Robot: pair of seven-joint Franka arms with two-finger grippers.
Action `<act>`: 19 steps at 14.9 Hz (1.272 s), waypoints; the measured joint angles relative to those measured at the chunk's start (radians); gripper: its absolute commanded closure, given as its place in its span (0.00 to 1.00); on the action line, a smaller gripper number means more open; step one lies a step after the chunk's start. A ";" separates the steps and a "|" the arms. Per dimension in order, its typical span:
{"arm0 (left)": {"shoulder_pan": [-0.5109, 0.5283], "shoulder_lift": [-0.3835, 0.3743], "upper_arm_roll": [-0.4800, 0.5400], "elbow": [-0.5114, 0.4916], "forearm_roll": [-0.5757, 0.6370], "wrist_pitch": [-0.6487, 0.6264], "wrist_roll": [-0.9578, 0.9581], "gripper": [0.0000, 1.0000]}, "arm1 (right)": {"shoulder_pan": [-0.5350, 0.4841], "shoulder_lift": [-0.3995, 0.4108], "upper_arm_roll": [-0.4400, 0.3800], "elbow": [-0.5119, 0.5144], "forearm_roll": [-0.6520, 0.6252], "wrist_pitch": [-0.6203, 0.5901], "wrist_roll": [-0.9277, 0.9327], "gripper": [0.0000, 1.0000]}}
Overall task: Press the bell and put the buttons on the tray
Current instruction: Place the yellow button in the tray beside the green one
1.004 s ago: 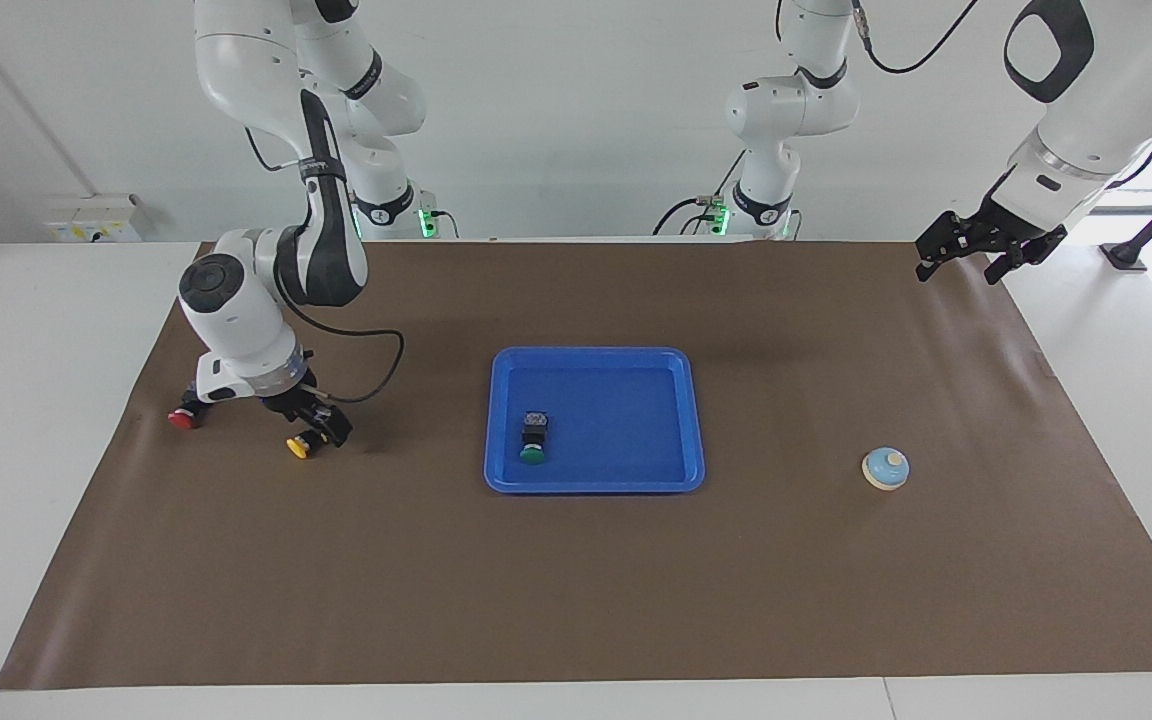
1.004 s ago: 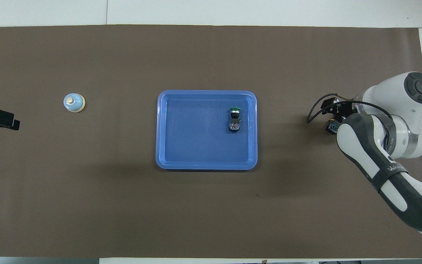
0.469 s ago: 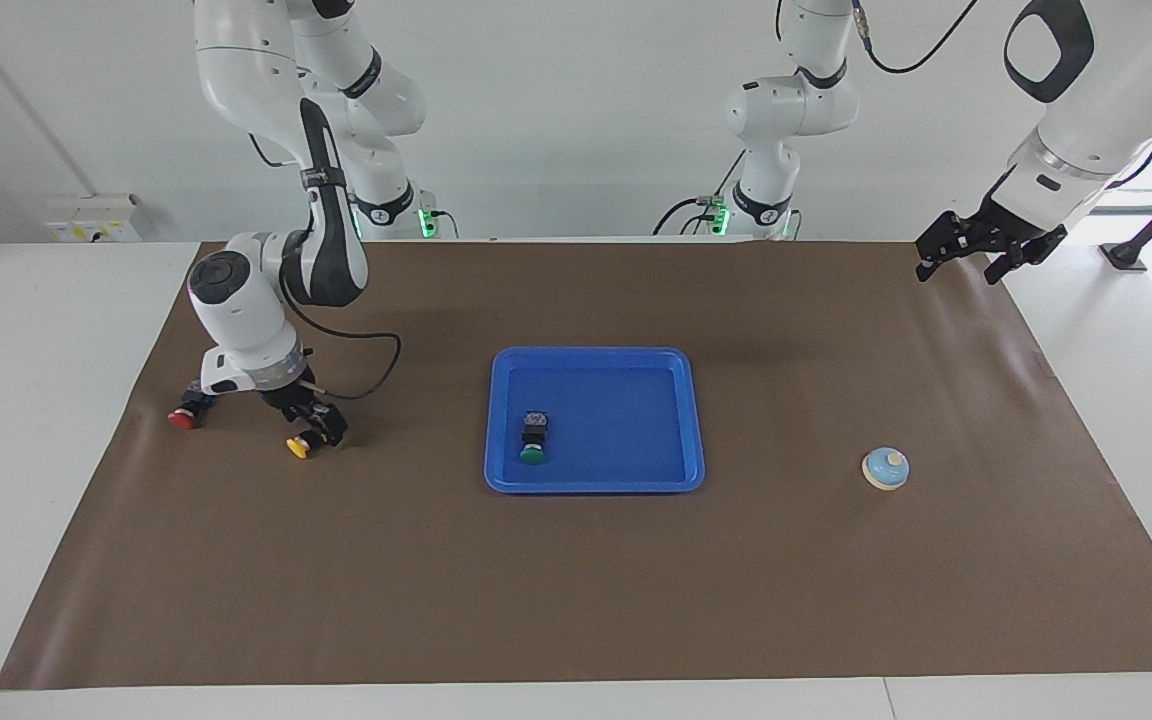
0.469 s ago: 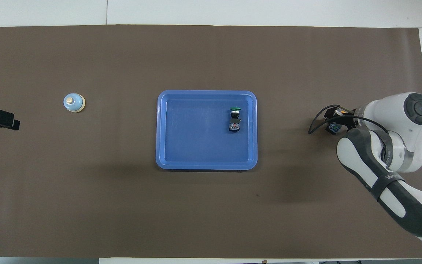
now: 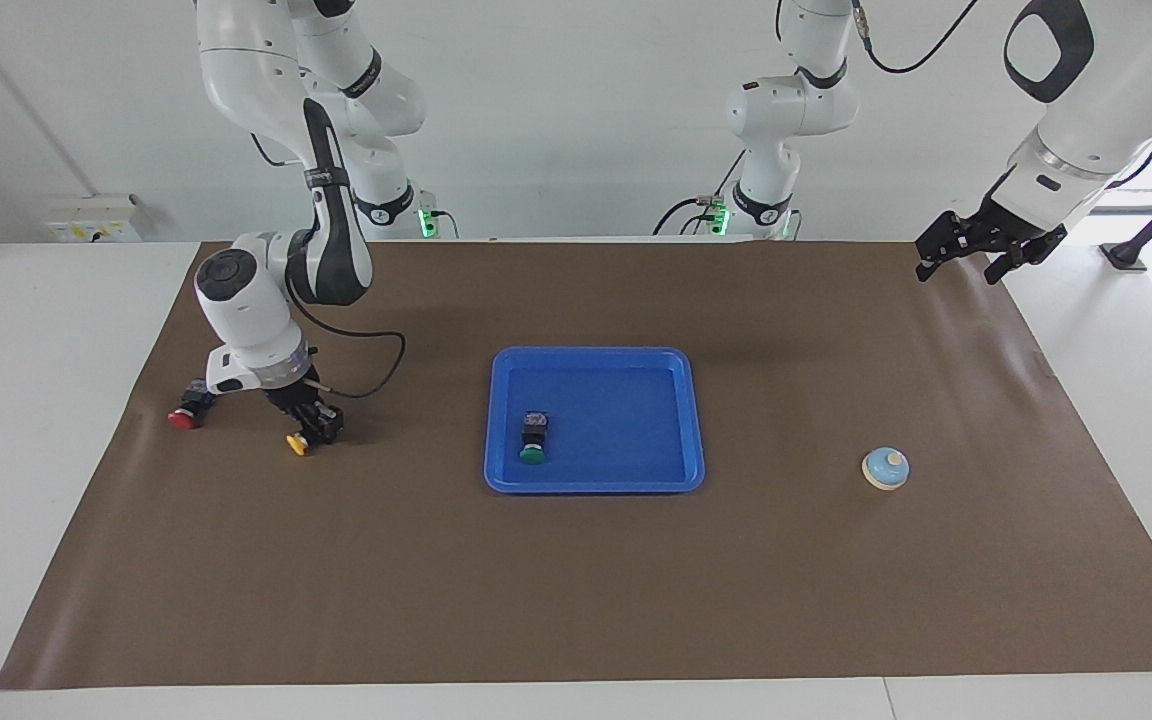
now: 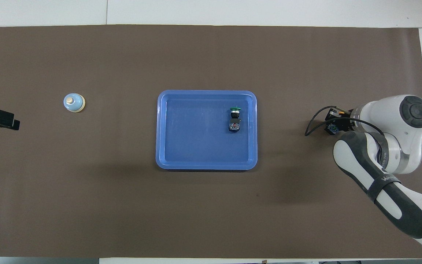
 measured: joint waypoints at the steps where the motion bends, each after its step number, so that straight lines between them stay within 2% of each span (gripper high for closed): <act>1: 0.000 0.000 0.000 0.000 0.000 0.000 0.000 0.00 | 0.003 -0.001 0.003 0.008 0.000 -0.004 -0.019 1.00; 4: 0.000 0.000 0.000 0.000 0.000 0.000 0.000 0.00 | 0.047 -0.002 0.009 0.094 0.000 -0.117 -0.036 1.00; 7: 0.000 0.000 0.000 0.000 0.000 0.000 0.000 0.00 | 0.148 0.001 0.011 0.244 0.004 -0.275 0.019 1.00; 10: 0.000 0.000 0.000 0.000 0.000 0.000 0.000 0.00 | 0.264 0.021 0.013 0.364 0.012 -0.378 0.111 1.00; 14: 0.000 0.000 0.000 0.000 0.000 0.000 0.000 0.00 | 0.416 0.074 0.016 0.465 0.089 -0.398 0.162 1.00; 19: 0.000 0.000 0.000 0.000 0.000 0.000 0.000 0.00 | 0.584 0.205 0.016 0.574 0.093 -0.396 0.205 1.00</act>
